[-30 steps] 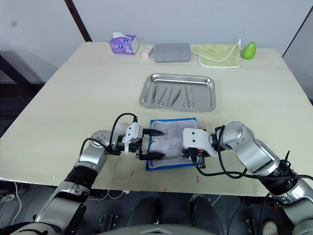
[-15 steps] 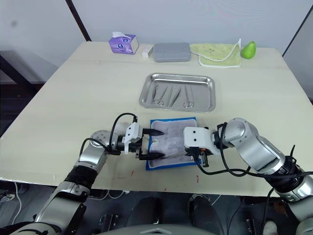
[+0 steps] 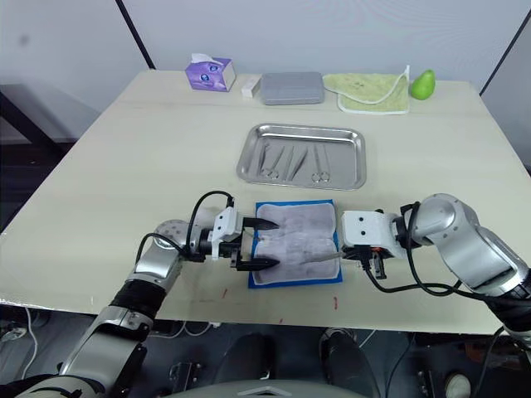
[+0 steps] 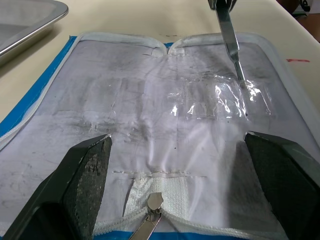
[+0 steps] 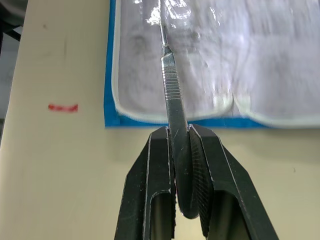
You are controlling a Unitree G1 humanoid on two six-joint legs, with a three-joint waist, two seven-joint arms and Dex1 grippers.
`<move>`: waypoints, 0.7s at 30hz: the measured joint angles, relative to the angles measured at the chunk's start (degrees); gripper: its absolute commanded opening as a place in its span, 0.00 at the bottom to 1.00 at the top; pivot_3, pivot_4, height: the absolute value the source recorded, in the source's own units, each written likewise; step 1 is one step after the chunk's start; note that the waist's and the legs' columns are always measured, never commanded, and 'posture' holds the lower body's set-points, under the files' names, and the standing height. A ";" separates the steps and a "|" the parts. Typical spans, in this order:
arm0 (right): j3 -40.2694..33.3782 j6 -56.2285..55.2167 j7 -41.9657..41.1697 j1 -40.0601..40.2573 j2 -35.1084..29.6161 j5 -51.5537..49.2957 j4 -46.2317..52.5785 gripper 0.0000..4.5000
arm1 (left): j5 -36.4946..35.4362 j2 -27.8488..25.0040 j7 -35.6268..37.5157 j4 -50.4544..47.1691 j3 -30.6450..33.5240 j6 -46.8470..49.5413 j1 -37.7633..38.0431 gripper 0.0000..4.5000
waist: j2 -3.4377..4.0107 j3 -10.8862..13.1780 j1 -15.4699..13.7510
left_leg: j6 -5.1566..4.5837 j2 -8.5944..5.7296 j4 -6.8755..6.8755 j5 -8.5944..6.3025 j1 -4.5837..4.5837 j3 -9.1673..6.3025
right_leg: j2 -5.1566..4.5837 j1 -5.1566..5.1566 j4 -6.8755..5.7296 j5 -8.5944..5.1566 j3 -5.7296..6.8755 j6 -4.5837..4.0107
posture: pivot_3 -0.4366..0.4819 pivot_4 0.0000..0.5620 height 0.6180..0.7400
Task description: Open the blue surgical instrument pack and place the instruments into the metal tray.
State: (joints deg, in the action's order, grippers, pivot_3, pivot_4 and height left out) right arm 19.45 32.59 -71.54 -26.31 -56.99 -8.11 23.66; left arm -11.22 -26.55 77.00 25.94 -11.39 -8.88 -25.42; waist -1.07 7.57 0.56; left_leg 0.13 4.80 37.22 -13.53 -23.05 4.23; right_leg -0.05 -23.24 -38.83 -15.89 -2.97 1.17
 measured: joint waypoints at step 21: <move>-15.41 24.09 29.18 -15.31 24.43 -9.75 -13.48 0.04 | 0.09 0.03 -0.35 -1.03 0.15 0.63 -0.14 1.00 | 0.12 0.06 0.09 | -0.02 -0.02 0.10 0.01 -0.62 -0.08 | 0.02 -0.53 -0.08 0.25 0.04 0.03 | 0.48 0.27 1.00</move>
State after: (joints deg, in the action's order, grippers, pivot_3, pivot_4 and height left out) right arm 4.05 56.69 -42.36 -41.62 -32.57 -17.87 10.18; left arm -11.13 -26.52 76.64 24.91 -11.25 -8.26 -25.56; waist -0.94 7.63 0.66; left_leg 0.11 4.77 37.32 -13.52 -23.67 4.16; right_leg -0.03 -23.77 -38.91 -15.64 -2.93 1.20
